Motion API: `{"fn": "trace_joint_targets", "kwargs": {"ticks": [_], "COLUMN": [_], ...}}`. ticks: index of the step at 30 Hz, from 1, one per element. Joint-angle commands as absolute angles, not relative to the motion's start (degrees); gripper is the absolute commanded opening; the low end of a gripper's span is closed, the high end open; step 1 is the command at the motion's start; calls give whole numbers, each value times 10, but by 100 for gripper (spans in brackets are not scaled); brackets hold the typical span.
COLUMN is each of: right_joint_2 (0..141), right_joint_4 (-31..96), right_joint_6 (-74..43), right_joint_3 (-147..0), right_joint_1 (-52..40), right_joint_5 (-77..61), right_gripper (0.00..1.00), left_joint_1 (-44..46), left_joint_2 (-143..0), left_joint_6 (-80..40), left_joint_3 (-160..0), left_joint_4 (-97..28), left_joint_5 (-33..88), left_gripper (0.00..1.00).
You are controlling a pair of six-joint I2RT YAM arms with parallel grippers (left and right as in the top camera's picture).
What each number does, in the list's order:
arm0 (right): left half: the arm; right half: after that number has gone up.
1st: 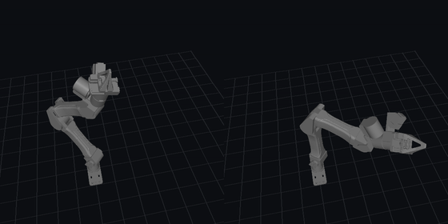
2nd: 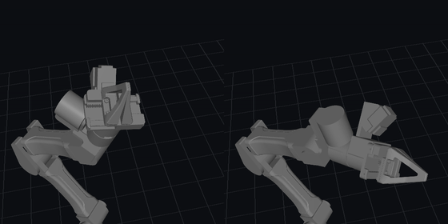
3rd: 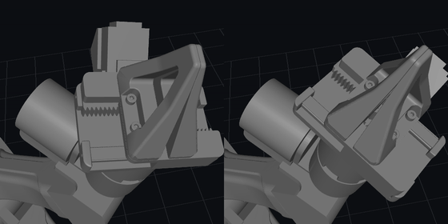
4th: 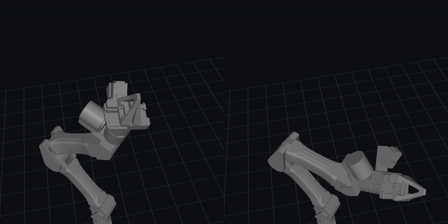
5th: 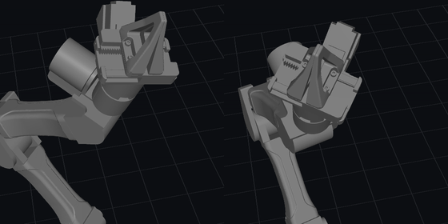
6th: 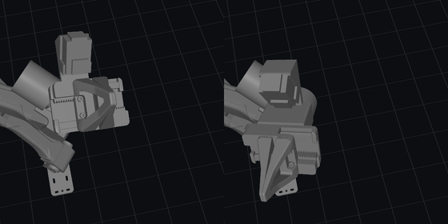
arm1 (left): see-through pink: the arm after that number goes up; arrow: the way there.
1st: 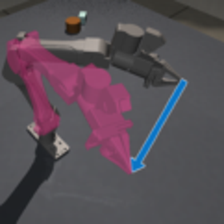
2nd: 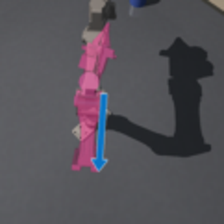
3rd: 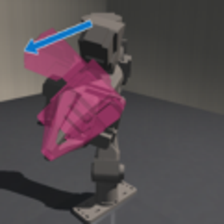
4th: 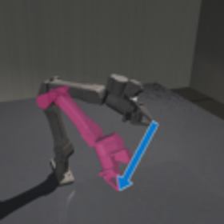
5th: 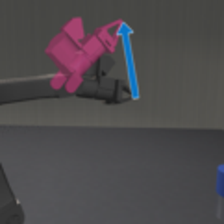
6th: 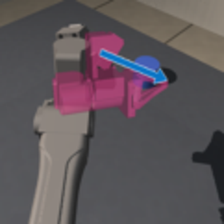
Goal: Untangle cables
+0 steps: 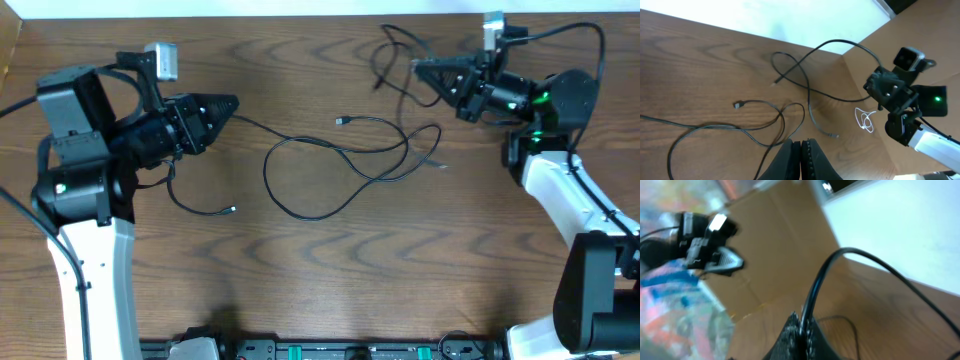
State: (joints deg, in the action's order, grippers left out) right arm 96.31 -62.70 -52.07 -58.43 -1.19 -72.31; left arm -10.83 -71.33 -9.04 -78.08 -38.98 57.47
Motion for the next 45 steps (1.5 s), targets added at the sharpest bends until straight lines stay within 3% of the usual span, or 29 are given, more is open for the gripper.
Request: {"fn": "trace_joint_targets", "kwargs": {"ticks": [1, 10, 14, 23, 30, 33, 39, 45], "right_joint_2": [962, 962, 962, 962, 960, 960, 960, 960], "right_joint_4": [-676, -697, -717, -901, -903, -903, -903, -903], "right_joint_6": [-587, -615, -647, -694, -685, -677, -677, -676], "right_joint_3": [-588, -588, -588, -588, -588, -588, -588, -588], "right_joint_1": [-34, -57, -57, -65, -76, -88, -112, -147], "right_joint_5": [-754, -730, -722, -790, -844, -855, -857, -856], "right_gripper": [1, 1, 1, 1, 1, 1, 1, 1], "left_joint_1": [-95, -43, -23, 1, 1, 1, 1, 2], "left_joint_2": [-725, -758, -780, -844, -867, -867, -868, -877], "left_joint_6": [-81, -25, 30, 56, 56, 55, 56, 133], "left_joint_3": [-781, -780, -780, -780, -780, -780, -780, -780], "left_joint_4": [-390, -395, -408, -410, -385, -365, -359, -407], "left_joint_5": [573, 573, 573, 526, 526, 521, 470, 471], "left_gripper": [8, 9, 16, 17, 17, 28, 39, 47]}}
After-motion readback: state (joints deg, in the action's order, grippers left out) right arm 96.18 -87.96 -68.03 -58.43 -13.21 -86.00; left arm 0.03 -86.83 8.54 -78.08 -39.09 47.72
